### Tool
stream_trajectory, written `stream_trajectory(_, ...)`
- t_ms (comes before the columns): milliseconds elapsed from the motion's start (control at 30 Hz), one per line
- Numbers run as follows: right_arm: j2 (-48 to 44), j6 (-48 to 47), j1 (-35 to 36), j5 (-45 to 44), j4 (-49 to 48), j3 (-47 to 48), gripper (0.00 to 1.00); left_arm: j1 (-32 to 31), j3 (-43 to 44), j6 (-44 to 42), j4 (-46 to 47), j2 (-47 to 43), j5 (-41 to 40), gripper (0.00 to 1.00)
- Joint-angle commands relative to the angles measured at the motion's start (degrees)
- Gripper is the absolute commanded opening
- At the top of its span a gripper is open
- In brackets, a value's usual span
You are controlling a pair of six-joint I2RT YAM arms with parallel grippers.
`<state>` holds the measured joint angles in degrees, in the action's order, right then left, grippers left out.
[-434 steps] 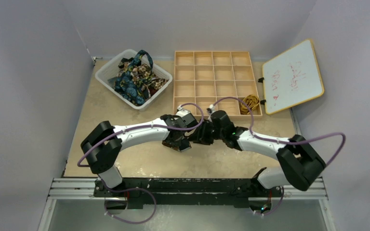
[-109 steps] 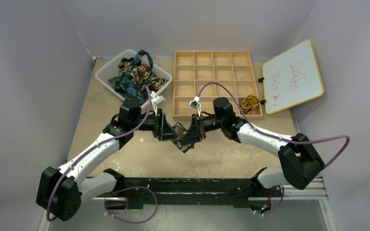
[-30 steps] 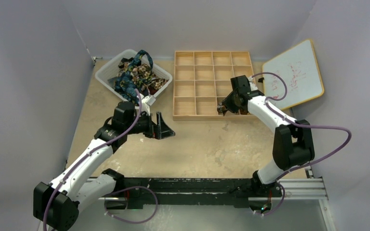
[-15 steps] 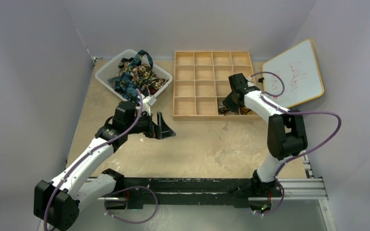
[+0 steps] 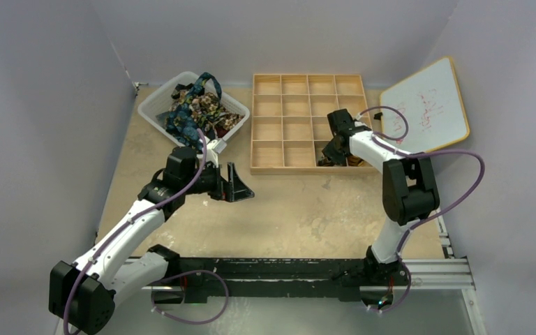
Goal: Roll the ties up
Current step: Place the tie in the storage box.
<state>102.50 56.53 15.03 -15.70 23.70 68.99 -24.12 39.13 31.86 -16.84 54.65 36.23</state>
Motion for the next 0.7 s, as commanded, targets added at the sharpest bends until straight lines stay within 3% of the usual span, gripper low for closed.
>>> stream_trajectory(0, 1.5, 0.1, 0.7, -6.6, 2.3, 2.4, 0.30, 0.3, 1.8, -0.6, 2.0, 0.0, 0.9, 0.94)
stream_trajectory(300, 4.3, 2.4, 3.7, -8.9, 4.3, 3.7, 0.36, 0.3, 1.8, -0.6, 2.1, 0.0, 1.2, 0.94)
stream_trajectory(500, 4.0, 2.9, 4.5, -10.5, 6.8, 5.8, 0.59, 0.4, 1.8, -0.7, 1.6, -0.5, 1.0, 0.94)
stream_trajectory(667, 1.0, 1.8, 4.7, -10.2, 7.8, 7.4, 0.69, 0.4, 1.8, -0.7, 1.7, -0.5, 1.1, 0.94)
